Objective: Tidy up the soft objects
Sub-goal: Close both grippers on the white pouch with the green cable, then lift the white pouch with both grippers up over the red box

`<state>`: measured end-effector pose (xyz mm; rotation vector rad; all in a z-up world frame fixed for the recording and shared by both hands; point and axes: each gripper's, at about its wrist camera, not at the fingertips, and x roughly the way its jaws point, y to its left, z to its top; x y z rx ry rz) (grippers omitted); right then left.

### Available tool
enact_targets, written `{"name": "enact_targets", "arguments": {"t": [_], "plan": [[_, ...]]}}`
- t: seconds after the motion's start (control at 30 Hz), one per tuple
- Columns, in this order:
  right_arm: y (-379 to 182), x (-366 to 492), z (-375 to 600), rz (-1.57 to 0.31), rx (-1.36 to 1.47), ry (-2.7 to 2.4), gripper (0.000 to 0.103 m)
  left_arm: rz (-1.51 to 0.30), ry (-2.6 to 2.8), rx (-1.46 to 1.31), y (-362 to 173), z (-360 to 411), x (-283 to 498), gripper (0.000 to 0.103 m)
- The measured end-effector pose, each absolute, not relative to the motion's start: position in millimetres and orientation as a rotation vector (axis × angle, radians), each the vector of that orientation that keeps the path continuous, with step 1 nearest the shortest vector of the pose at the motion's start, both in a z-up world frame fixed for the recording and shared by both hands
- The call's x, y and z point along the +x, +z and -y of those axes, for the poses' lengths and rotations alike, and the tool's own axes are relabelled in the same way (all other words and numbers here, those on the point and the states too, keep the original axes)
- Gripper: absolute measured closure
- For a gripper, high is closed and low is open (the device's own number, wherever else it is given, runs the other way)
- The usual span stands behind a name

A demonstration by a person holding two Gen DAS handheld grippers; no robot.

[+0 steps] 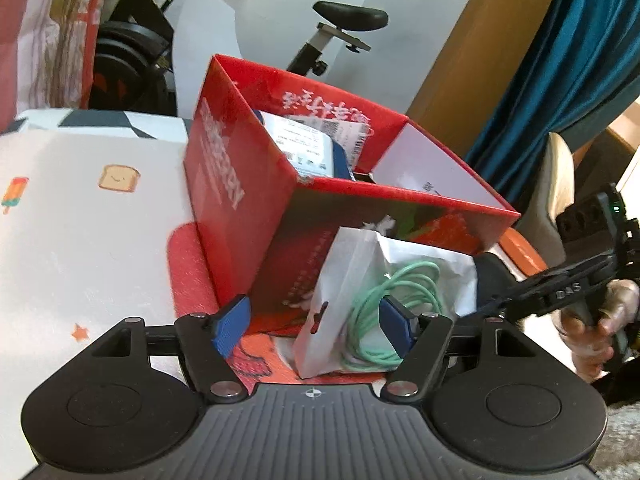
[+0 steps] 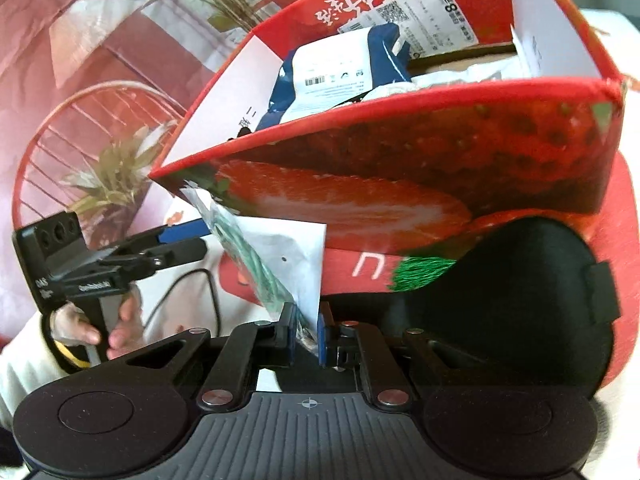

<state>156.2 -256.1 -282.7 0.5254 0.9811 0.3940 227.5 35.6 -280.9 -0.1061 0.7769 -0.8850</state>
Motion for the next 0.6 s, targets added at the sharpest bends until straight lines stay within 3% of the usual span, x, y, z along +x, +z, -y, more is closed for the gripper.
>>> {"name": "enact_targets", "arguments": {"t": [0.6], "plan": [[-273,155,227,-0.954,0.207,0.381,0.093,-0.792,-0.913,-0.093,-289,-8,217,0.034]]}}
